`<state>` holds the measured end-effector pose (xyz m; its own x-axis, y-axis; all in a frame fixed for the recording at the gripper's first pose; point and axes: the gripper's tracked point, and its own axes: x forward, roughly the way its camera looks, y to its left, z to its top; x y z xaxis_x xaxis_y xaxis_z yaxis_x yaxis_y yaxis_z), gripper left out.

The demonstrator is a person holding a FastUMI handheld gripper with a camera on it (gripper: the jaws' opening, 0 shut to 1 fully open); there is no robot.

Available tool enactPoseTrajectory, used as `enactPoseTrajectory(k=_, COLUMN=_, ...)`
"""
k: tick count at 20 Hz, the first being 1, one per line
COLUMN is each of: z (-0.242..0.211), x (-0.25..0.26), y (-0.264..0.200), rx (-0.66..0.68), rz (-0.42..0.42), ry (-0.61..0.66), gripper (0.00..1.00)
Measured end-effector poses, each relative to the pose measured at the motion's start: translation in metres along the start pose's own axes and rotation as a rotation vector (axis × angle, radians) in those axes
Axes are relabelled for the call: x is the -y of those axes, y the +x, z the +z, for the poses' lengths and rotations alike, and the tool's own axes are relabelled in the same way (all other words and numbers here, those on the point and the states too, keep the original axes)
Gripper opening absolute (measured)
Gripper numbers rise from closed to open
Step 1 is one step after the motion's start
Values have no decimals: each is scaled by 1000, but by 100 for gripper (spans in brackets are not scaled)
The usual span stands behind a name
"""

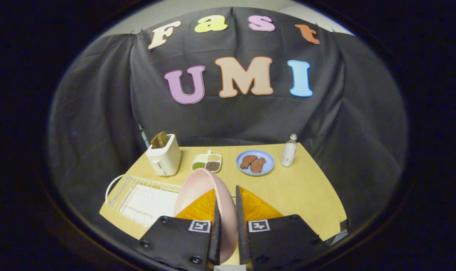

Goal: Take the plate from the dish rack, then take the spoon from the basket and place it into the plate.

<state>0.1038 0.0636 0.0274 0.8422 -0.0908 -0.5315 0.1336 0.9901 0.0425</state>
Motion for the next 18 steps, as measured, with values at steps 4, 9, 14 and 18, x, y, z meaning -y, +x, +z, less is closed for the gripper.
enactPoseTrajectory(k=4, z=-58, x=32, y=-4, rx=-42, rz=50, ry=3, gripper=22)
enactPoseTrajectory(k=9, z=-145, x=45, y=12, rx=-139, rz=151, ry=56, gripper=22)
enactPoseTrajectory(k=14, z=-191, x=51, y=41, rx=-175, rz=214, ry=135, gripper=22)
enactPoseTrajectory(k=18, z=-209, x=59, y=61, rx=-170, rz=229, ry=161, gripper=22)
